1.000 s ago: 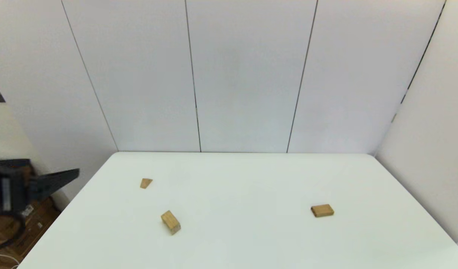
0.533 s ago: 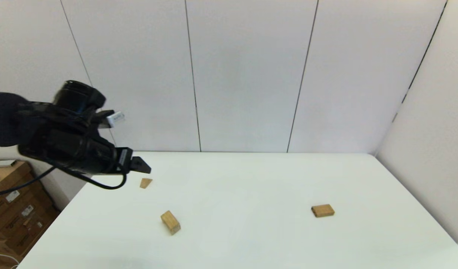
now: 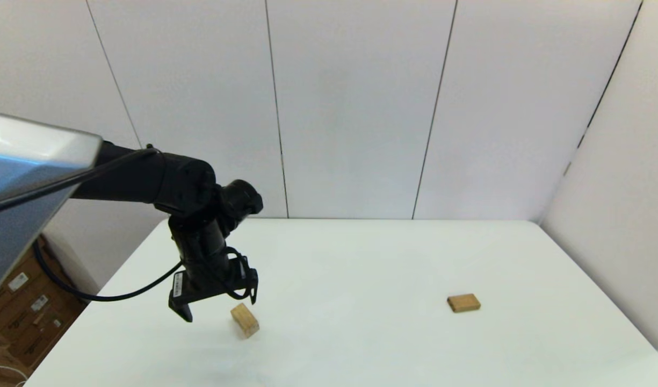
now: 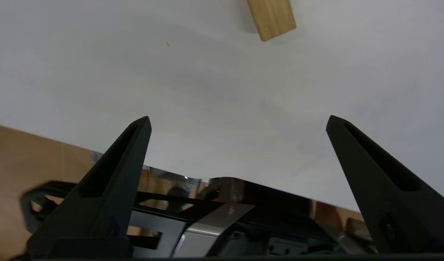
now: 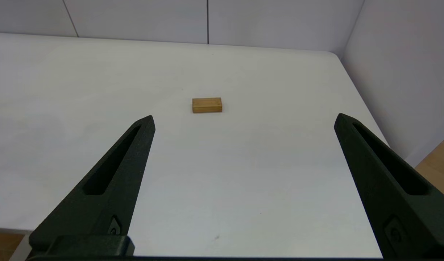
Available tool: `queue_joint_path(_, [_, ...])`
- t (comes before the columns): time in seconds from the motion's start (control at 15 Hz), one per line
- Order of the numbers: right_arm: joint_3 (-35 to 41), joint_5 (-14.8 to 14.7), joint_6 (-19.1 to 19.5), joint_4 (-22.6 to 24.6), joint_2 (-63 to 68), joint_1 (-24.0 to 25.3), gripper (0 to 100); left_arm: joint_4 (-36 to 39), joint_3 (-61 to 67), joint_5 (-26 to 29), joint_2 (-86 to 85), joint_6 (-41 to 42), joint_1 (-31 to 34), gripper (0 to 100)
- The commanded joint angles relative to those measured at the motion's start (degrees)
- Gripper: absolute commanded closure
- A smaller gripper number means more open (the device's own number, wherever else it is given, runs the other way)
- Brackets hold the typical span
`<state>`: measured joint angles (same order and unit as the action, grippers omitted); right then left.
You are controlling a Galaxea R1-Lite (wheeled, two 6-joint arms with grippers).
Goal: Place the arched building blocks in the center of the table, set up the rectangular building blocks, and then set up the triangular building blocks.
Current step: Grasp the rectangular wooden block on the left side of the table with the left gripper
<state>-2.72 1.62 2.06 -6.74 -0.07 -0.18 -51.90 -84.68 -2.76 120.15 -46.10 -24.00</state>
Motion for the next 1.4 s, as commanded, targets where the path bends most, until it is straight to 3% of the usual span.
queue_joint_path(0.07, [0.0,0.0,0.0,0.0,0.0,0.0,0,-0.2,-1.9,0.3,5.9,-4.4,-0.4,0])
queue_joint_path(0.27, [0.0,0.0,0.0,0.0,0.0,0.0,0,0.2,-3.9,0.6,9.8,-4.6,-0.4,0])
queue_joint_path(0.8, [0.0,0.0,0.0,0.0,0.0,0.0,0,10.2,-3.5,2.8,14.3,-7.8,1.5,0])
queue_joint_path(1.4, [0.0,0.0,0.0,0.0,0.0,0.0,0,10.8,-4.0,2.8,17.8,-12.3,2.8,0])
